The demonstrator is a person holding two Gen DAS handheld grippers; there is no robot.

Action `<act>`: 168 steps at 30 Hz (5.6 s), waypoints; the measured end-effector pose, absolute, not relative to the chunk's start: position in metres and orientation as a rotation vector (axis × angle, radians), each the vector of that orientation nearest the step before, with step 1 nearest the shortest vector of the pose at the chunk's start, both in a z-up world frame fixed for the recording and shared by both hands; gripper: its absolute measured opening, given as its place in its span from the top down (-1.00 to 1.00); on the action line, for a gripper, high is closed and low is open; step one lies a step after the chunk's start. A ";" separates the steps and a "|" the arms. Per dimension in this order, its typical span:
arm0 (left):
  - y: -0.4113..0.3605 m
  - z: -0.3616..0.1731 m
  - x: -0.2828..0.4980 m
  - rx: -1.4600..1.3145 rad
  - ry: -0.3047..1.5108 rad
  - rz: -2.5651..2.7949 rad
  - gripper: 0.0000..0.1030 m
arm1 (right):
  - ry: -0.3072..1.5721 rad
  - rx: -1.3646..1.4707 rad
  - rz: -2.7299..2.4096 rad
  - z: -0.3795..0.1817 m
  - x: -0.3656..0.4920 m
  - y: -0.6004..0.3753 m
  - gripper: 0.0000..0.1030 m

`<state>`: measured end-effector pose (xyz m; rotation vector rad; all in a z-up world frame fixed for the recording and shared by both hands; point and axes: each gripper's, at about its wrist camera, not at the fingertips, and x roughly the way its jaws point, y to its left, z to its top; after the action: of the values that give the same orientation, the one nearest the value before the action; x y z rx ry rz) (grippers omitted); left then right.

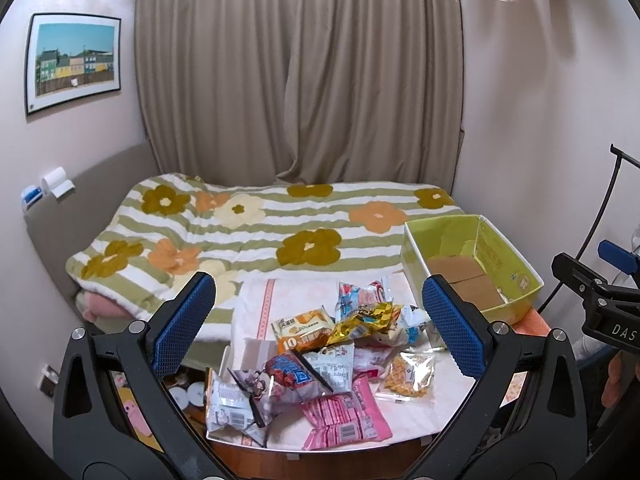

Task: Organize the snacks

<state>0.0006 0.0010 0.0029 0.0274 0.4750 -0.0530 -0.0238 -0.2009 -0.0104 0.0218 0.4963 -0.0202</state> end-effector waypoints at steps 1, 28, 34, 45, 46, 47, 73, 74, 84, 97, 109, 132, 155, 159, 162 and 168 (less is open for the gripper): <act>0.001 0.003 0.000 0.029 0.475 -0.052 -0.99 | 0.494 0.024 -0.019 -0.011 -0.024 -0.201 -0.99; -0.005 0.003 -0.003 0.036 0.463 -0.049 -0.99 | 0.502 0.027 -0.014 -0.010 -0.026 -0.198 -0.99; -0.005 0.003 -0.002 0.037 0.470 -0.040 -0.99 | 0.503 0.028 -0.013 -0.009 -0.026 -0.199 -0.99; -0.006 0.004 -0.003 0.035 0.475 -0.034 -0.99 | 0.502 0.031 -0.012 -0.009 -0.027 -0.197 -0.99; -0.006 0.005 -0.004 0.035 0.474 -0.033 -0.99 | 0.503 0.030 -0.013 -0.009 -0.026 -0.198 -0.99; -0.006 0.005 -0.004 0.036 0.473 -0.033 -0.99 | 0.503 0.030 -0.013 -0.009 -0.026 -0.199 -0.99; 0.010 -0.033 0.019 0.110 0.643 -0.037 -0.99 | 0.673 0.041 0.080 -0.044 0.002 -0.198 -0.99; 0.012 -0.042 0.023 0.127 0.672 -0.046 -0.99 | 0.696 0.045 0.083 -0.052 0.006 -0.197 -0.99; 0.033 -0.135 0.081 0.318 0.930 -0.253 -0.99 | 0.908 0.128 0.028 -0.135 0.045 -0.184 -0.99; 0.056 -0.218 0.151 0.453 1.185 -0.548 -0.99 | 1.144 0.222 -0.099 -0.244 0.092 -0.158 -0.99; 0.057 -0.256 0.168 0.421 1.283 -0.706 -0.99 | 1.224 0.271 -0.166 -0.283 0.115 -0.159 -0.99; 0.060 -0.255 0.174 0.296 1.320 -0.714 -0.33 | 1.218 0.197 -0.203 -0.301 0.161 -0.165 -0.50; 0.064 -0.147 0.178 0.159 1.071 -0.710 -0.33 | 1.044 0.215 -0.190 -0.166 0.081 -0.192 -0.44; 0.046 -0.128 0.188 0.160 1.028 -0.717 -0.33 | 0.983 0.205 -0.205 -0.145 0.082 -0.180 -0.44; 0.027 -0.115 0.197 0.146 1.002 -0.727 -0.33 | 0.950 0.210 -0.205 -0.125 0.088 -0.191 -0.44; -0.027 -0.092 0.220 0.106 0.949 -0.722 -0.33 | 0.919 0.155 -0.178 -0.102 0.108 -0.238 -0.44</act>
<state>0.2204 -0.0272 -0.0920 0.1064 0.9489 -0.7220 0.1079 -0.2381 -0.1024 0.1550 0.9191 -0.1782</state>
